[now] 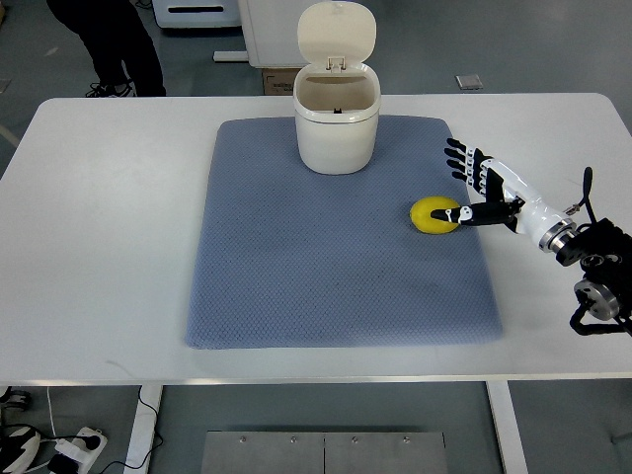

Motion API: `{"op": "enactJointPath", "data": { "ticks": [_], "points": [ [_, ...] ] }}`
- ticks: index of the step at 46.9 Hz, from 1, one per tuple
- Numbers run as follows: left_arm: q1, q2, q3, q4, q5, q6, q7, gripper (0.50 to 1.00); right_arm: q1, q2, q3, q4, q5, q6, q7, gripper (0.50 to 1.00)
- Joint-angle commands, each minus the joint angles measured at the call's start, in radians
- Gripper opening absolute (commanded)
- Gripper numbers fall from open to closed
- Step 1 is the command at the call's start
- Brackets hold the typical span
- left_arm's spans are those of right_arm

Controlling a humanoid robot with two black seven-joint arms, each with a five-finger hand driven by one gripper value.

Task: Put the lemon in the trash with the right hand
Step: 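Close the right hand's fingers around the yellow lemon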

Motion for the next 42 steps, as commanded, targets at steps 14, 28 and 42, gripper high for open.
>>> {"op": "enactJointPath", "data": {
  "ticks": [14, 28, 42],
  "points": [
    [0.0, 0.0, 0.0, 0.0, 0.0, 0.0, 0.0, 1.0, 0.006, 0.004, -0.078, -0.01, 0.0, -0.008, 0.028, 0.968],
    [0.001, 0.0, 0.0, 0.0, 0.0, 0.002, 0.0, 1.0, 0.003, 0.009, -0.098, -0.041, 0.0, -0.01, 0.044, 0.929],
    [0.001, 0.0, 0.0, 0.0, 0.0, 0.0, 0.0, 1.0, 0.003, 0.009, -0.123, -0.047, 0.0, -0.019, 0.044, 0.883]
  ]
}}
